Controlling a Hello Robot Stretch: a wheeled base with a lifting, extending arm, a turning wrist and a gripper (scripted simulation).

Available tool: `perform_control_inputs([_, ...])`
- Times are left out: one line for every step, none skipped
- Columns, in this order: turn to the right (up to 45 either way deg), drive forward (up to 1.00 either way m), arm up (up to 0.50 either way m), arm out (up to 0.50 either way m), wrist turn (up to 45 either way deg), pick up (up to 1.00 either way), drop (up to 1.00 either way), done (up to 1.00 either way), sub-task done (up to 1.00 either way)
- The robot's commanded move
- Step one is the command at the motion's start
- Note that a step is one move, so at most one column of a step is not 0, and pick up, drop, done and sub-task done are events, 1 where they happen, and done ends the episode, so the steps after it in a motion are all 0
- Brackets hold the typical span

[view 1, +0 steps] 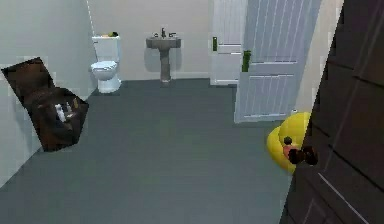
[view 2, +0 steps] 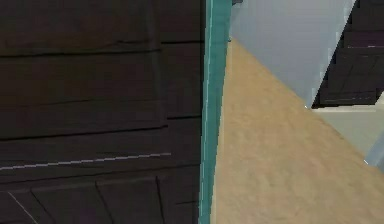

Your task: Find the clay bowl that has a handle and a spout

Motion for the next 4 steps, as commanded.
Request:
perform_control_inputs([-12.0, 0.0, 0.0, 0.0, 0.0, 0.0, 0.0, 0.0, 0.0])
perform_control_inputs([0.0, 1.0, 0.0, 0.0, 0.0, 0.0, 0.0, 0.0, 0.0])
perform_control_inputs([-30.0, 0.0, 0.0, 0.0, 0.0, 0.0, 0.0, 0.0, 0.0])
perform_control_inputs([0.0, 0.05, 0.0, 0.0, 0.0, 0.0, 0.0, 0.0, 0.0])
